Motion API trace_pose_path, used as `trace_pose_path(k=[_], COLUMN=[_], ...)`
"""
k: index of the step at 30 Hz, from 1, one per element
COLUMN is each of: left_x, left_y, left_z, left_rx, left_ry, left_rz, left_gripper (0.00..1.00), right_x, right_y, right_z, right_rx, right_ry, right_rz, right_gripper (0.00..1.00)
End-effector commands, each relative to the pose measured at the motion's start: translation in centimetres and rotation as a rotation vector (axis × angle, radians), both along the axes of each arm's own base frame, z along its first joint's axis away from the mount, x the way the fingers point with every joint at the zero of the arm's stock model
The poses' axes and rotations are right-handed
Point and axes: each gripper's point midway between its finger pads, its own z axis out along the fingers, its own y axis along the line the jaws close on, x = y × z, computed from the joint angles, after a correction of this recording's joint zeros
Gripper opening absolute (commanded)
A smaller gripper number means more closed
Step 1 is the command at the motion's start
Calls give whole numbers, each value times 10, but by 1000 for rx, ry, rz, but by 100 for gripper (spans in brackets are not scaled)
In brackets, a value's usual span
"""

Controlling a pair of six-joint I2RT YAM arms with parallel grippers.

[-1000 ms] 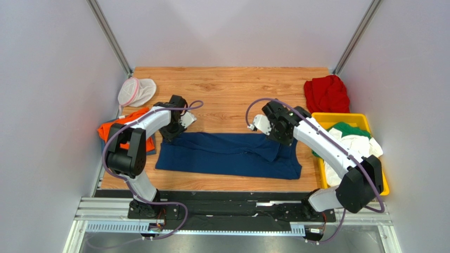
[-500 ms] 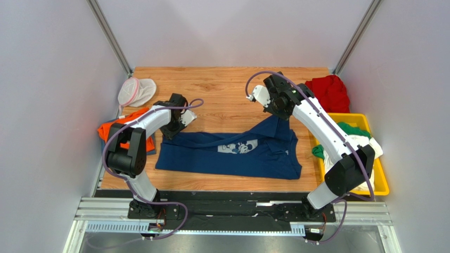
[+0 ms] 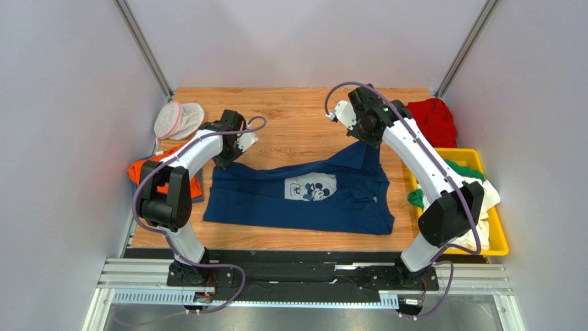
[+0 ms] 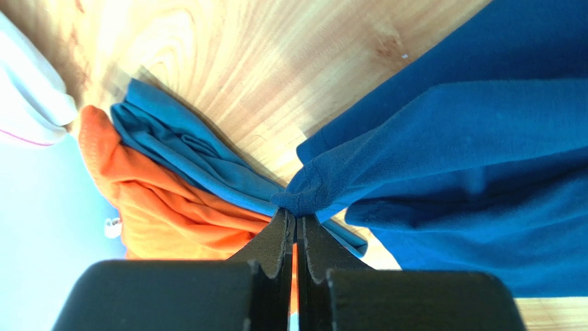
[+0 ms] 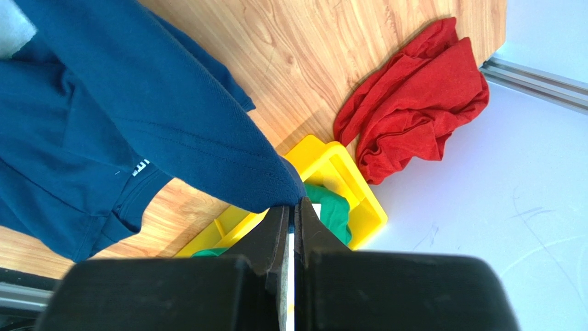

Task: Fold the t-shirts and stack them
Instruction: Fold the tshirt

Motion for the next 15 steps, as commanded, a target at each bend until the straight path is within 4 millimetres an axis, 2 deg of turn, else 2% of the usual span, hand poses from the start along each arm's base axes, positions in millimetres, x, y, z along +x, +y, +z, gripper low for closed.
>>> trace_pose_path(k=[1,9,15], left_x=[16,32,25], left_y=[0,-2,0], left_z=[12,19,13], left_rx=[24,21,25], left_ry=[-38,-72,-51], left_rz=[-12,3,-3], left_gripper=[0,0,0], right_x=[16,25,8], right_y=[0,-3,-4], right_z=[19,20,4], right_rx=[17,24,31], right_ry=[-71,-77,-17], right_rz=[-27,-50,-45], right_gripper=[0,0,0])
